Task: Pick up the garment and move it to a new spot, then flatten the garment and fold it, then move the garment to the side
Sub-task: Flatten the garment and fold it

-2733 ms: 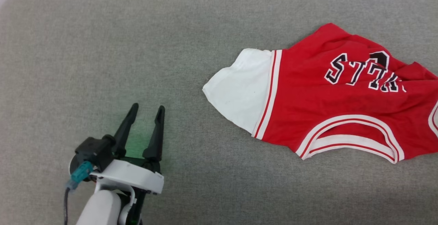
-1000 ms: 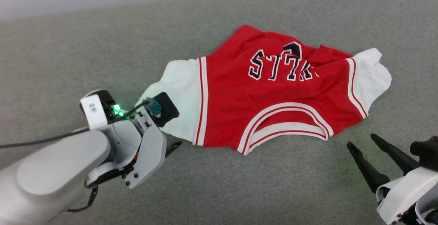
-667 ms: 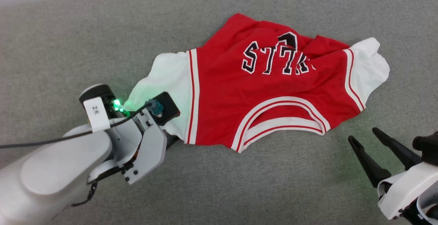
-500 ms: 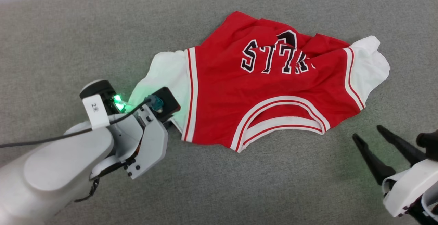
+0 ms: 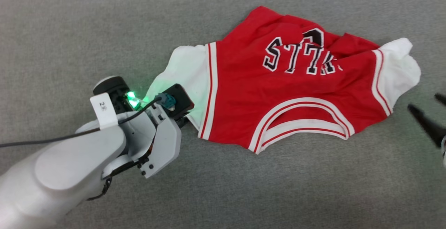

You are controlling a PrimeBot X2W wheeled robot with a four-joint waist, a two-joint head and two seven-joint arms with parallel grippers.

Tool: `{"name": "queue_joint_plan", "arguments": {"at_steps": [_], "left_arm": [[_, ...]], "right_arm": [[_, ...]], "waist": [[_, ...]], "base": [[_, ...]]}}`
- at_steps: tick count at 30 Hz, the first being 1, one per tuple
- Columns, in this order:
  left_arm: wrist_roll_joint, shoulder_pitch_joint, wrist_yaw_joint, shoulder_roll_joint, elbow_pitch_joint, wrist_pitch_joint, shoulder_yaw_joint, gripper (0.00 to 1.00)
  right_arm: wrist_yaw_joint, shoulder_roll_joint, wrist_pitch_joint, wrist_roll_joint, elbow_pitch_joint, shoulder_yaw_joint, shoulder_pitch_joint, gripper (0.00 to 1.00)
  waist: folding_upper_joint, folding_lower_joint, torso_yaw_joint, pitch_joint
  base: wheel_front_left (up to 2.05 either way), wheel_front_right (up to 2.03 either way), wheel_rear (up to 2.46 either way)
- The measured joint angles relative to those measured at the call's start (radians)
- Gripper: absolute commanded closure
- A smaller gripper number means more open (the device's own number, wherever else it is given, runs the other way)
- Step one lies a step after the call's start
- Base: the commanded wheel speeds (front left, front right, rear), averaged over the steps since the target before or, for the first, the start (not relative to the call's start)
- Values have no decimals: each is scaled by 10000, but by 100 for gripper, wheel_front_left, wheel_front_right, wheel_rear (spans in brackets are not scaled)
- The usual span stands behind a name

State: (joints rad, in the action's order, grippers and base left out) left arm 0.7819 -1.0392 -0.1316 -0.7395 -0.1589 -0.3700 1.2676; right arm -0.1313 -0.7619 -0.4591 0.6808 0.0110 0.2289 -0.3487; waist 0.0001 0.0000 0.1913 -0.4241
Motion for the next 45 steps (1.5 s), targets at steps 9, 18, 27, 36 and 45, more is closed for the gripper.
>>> {"name": "queue_joint_plan", "arguments": {"at_steps": [9,18,27,36,45], "left_arm": [[-115,-276,-4,77,366,-81,-29,100],[-169,-411,-4,46,608,-236,-36,100],[96,-399,-4,-52,546,-144,-29,100],[2013,-241,-2,-52,-311,1977,153,100],[5365,-418,2,-616,96,4334,-709,100]], "right_arm": [[0,1129,-1680,1108,1990,196,-1712,0],[-15,1229,-1797,1292,2702,226,-2011,71],[0,1235,-1553,1457,2619,336,-1935,100],[0,963,-922,2153,1129,-380,-1244,100],[0,1432,-884,3267,-282,-2057,-999,100]], "waist": [[0,0,-283,-444],[0,0,-318,-626],[0,-1,-189,-581],[0,0,-295,-6],[0,0,-891,435]], "base": [[0,0,0],[0,0,0],[0,0,0],[0,0,0],[0,0,0]]}}
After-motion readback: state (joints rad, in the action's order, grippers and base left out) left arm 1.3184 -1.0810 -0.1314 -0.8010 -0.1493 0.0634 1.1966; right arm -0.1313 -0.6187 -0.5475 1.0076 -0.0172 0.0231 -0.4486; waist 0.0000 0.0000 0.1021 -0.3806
